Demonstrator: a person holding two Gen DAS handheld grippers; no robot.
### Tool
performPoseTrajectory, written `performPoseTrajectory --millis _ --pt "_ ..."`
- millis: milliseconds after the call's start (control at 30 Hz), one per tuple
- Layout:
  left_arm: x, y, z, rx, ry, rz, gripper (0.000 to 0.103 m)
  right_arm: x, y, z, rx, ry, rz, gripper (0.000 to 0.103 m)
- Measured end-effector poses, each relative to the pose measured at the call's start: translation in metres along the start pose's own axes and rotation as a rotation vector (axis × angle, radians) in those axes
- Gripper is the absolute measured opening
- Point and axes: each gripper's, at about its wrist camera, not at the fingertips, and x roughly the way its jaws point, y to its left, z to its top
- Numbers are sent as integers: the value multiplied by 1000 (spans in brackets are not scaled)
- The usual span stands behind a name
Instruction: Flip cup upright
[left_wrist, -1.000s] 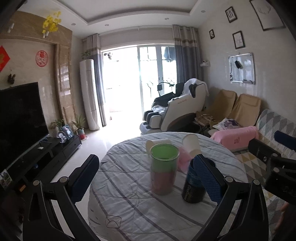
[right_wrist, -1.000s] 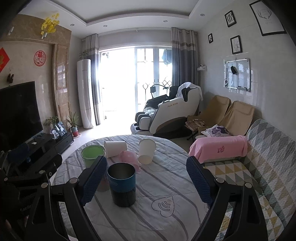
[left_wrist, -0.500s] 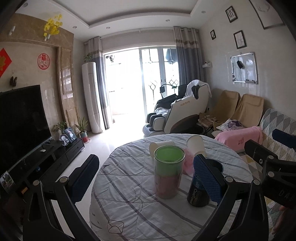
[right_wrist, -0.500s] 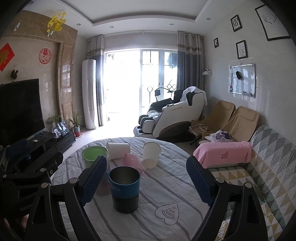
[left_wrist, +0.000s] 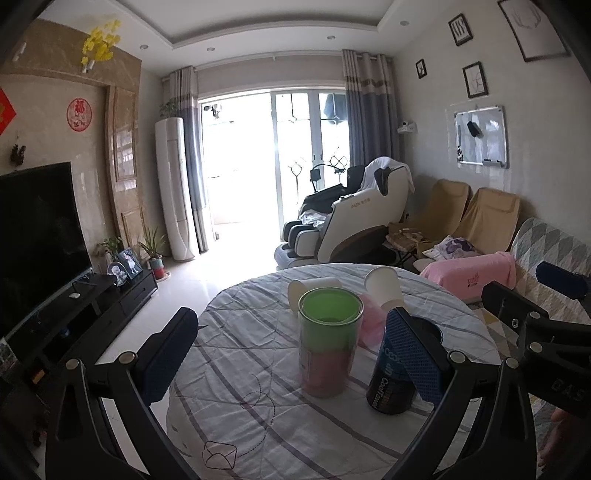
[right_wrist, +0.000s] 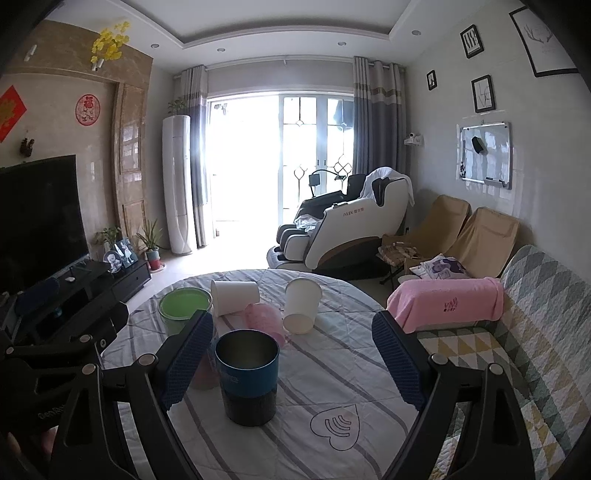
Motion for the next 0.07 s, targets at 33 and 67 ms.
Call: performPoseTrajectory --millis 33,67 --pt "-1 0 0 -2 -1 1 103 1 0 0 1 2 1 89" --pt "0 0 0 -1 -1 0 103 2 0 0 2 2 1 89"
